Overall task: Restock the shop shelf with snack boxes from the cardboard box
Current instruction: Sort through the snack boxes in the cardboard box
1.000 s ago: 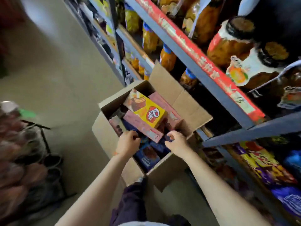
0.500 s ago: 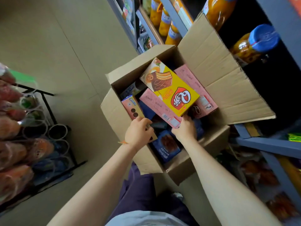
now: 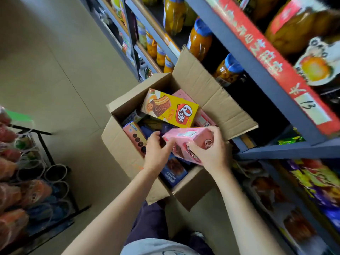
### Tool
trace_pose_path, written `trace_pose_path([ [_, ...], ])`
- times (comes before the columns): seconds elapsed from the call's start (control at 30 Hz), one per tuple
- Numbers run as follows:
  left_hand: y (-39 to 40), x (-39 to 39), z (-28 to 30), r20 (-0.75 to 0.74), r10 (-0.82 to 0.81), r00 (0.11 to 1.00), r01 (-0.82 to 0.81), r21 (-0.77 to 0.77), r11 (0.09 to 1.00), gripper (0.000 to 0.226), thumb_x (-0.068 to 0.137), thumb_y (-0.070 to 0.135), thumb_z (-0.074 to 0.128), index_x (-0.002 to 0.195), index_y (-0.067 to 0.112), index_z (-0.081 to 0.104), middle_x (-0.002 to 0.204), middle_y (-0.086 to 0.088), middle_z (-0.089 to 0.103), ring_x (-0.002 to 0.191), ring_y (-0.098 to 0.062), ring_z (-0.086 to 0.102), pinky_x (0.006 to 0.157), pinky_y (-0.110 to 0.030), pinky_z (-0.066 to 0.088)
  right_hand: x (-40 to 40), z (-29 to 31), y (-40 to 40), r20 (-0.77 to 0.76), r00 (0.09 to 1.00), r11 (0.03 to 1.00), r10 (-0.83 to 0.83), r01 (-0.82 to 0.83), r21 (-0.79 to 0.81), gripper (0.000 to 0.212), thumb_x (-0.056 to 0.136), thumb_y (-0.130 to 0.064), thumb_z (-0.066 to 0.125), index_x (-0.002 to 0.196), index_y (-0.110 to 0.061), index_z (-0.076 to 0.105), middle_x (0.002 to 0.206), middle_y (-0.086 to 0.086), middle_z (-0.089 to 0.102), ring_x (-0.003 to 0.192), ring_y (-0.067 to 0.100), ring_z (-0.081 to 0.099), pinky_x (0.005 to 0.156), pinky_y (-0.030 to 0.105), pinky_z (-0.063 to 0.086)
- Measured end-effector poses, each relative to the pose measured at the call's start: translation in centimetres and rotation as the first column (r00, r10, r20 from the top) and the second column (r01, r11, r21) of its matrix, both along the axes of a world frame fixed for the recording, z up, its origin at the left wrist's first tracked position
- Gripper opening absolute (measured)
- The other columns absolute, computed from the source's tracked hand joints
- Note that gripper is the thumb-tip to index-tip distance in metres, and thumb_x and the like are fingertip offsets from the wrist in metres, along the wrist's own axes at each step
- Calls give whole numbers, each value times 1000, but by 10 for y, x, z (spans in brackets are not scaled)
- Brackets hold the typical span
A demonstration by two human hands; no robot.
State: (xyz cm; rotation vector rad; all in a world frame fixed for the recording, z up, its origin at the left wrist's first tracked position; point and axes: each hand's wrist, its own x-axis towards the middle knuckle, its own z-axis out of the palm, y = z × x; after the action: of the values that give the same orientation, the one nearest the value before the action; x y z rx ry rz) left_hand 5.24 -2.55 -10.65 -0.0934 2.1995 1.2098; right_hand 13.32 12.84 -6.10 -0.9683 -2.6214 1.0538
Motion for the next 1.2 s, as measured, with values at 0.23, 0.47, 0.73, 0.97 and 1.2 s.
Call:
trace_pose_path([
  [0.23,42,39,99,-185,-565,804,593,293,750,96,57,59,88,138,26,48,130,10,59,121,-9,58,106,-41,48,80,99,43,-202,979,971,-5,-44,-236,52,69,-44,84,115,-32,62,105,-20,66,97,-4,61,80,7,45],
  [0.47,88,159,205,-458,-550,699,684,203,701,75,56,67,85,113,25,64,100,11,72,91,-5,69,78,-25,57,238,200,77,-407,913,981,-28,-52,-185,55,80,-59,72,127,-34,58,118,-17,64,109,-5,61,83,16,52],
  [0.73,156,371,320,-278,-212,937,345,832,435,42,83,37,77,113,8,69,107,-14,74,100,-31,71,84,-43,57,447,281,108,-663,728,983,-175,94,-156,77,64,-70,75,127,-34,47,113,-5,68,106,15,66,91,28,50],
  [0.97,216,500,413,-256,-333,908,334,920,205,61,88,51,66,135,12,57,128,-14,67,118,-33,64,104,-55,47,570,352,114,-695,684,966,-222,248,-65,59,65,-59,75,112,-28,59,103,-9,73,98,9,69,93,45,53],
  [1.2,231,596,460,-591,-340,732,649,757,81,80,67,39,79,136,22,43,122,-6,66,106,-14,66,88,-31,56,627,407,110,-730,669,485,-139,689,539,72,73,-49,66,133,-11,51,111,9,56,102,34,57,80,49,50],
])
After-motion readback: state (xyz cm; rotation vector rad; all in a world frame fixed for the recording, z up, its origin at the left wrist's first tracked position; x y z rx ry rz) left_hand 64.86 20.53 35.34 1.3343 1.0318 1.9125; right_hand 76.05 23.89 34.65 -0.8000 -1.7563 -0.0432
